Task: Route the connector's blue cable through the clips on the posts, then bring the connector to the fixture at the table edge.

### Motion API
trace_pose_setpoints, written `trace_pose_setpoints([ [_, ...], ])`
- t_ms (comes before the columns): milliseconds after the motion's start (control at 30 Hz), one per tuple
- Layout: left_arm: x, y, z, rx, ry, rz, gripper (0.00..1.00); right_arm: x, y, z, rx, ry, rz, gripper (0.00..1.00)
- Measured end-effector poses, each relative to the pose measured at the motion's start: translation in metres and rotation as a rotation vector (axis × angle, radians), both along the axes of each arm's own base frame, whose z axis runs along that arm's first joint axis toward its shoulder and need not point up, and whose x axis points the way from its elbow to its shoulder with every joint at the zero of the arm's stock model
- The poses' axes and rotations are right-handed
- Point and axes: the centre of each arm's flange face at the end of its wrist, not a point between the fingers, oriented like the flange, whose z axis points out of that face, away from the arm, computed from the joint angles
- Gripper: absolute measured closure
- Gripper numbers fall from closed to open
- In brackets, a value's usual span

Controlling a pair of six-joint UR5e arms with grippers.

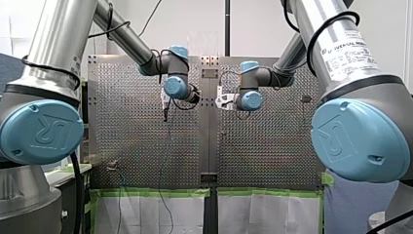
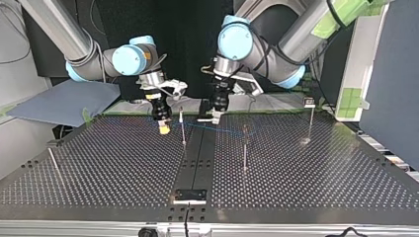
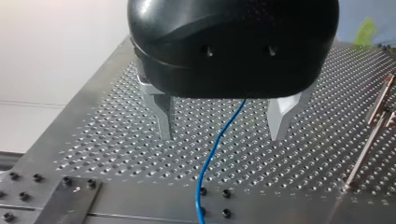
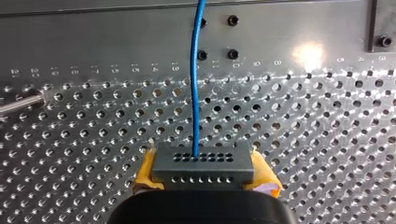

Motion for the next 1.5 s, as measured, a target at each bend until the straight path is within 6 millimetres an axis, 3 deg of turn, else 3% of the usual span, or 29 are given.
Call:
trace_pose_setpoints([
  [333,0.029,-0.009,-0.007,-0.001,-0.015,0.076,0.02,-0.001,0.001,-0.001,0.008,0.014,0.002,1.0],
  [667,0.055,-0.005,0.013,-0.032,-0.063,0.169,0.02,-0.001,0.001,-0.001,0.007,0.017,0.002,1.0],
  [967,0.065,-0.003,-0.005,-0.015,-0.038,0.199,0.02,-0.001,0.0,-0.001,0.007,0.017,0.002,1.0],
  [1500,0.076,0.005,-0.005,-0.021,-0.047,0.197,0.02,-0.002,0.0,-0.001,0.007,0.017,0.001,1.0],
])
